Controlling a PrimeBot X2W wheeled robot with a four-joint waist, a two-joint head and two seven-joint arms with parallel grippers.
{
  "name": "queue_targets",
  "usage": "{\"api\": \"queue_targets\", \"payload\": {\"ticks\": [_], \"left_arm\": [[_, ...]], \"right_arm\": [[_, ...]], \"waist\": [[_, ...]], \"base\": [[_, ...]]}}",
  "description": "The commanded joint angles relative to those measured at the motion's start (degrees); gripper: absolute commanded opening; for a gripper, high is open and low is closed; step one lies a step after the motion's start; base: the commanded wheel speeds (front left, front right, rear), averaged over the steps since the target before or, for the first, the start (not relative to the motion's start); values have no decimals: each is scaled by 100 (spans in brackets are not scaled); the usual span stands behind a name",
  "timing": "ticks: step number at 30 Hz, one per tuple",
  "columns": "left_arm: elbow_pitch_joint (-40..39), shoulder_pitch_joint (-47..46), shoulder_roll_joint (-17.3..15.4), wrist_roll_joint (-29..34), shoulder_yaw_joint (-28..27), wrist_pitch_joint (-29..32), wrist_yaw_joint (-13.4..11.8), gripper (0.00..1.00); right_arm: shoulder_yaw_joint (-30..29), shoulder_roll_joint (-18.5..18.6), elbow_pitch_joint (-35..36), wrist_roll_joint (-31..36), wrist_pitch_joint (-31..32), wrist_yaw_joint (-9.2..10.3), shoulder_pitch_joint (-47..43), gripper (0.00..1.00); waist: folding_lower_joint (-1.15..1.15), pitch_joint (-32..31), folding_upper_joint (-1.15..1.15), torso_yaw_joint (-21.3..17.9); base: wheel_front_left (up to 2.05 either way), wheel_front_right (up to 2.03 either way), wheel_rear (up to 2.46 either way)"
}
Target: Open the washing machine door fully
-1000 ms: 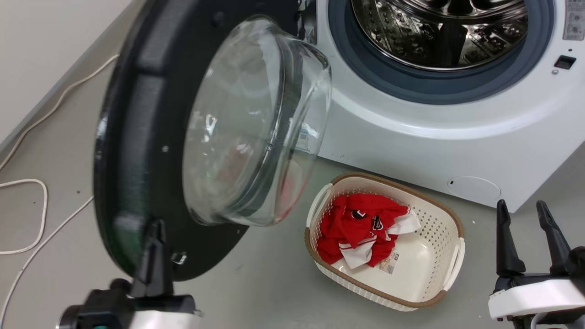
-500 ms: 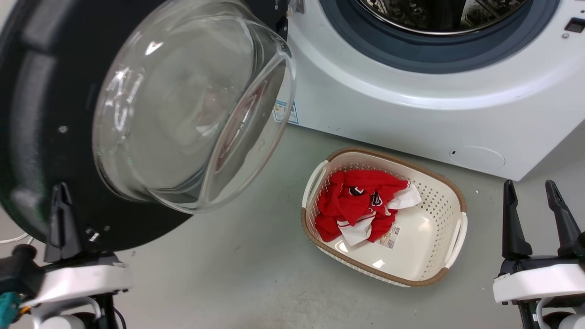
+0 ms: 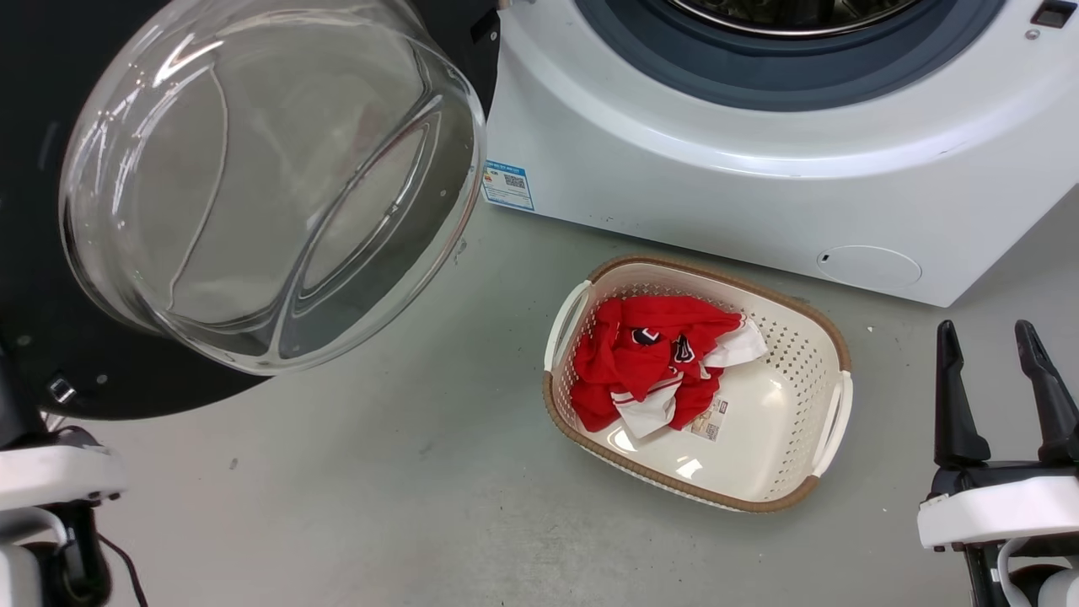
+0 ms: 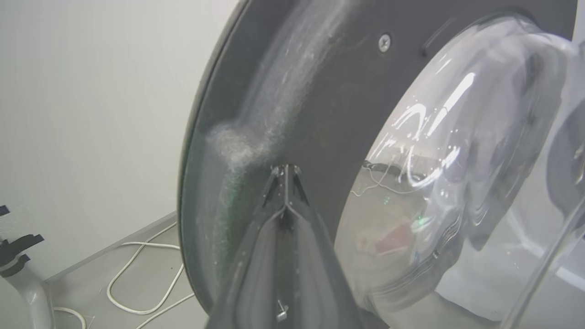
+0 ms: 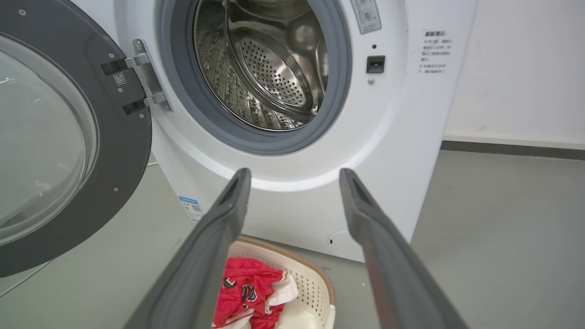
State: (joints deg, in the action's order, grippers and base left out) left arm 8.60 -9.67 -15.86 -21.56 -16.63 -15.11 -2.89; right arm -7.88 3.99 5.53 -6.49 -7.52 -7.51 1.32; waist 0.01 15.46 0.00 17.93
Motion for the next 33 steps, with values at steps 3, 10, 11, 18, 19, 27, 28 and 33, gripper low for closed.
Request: {"api": "queue_targets", "payload": {"ticks": [3, 10, 11, 18, 19, 27, 28, 33], "left_arm": [[215, -196, -117, -5, -162, -7, 81, 0], [102, 25, -14, 232, -184, -8, 86, 0], [43, 122, 27, 299, -177, -8, 57, 0], [-615, 842, 347, 731, 59, -8, 2, 0], [-698, 926, 387, 791, 129, -8, 10, 0], [-1043, 1288, 726, 1185, 962, 32, 145, 0], [-1030, 1285, 761, 1213, 1064, 34, 178, 0], [-872, 1121, 948, 1346, 1597, 35, 280, 0]], "right_arm": [[1, 41, -36, -7, -9, 4, 84, 100], [35, 7, -137, -10, -80, 4, 44, 100], [58, -5, -164, -13, -96, 4, 34, 100], [185, -59, -330, 26, -196, 4, -80, 100], [193, -68, -355, 44, -202, 4, -92, 100], [254, -101, -480, 142, -262, 4, -94, 100], [258, -105, -487, 156, -271, 4, -95, 100], [263, -113, -495, 229, -317, 4, -28, 100]], "waist": [[-1, -18, 0, -23], [-1, -183, 0, -113], [-1, -229, 0, -142], [-1, -554, 0, -324], [-1, -595, 0, -348], [-1, -823, 0, -640], [-1, -844, 0, -690], [-1, -879, 0, -965]], "base": [[0, 0, 0], [0, 0, 0], [0, 0, 0], [0, 0, 0], [0, 0, 0], [0, 0, 0], [0, 0, 0], [0, 0, 0]]}}
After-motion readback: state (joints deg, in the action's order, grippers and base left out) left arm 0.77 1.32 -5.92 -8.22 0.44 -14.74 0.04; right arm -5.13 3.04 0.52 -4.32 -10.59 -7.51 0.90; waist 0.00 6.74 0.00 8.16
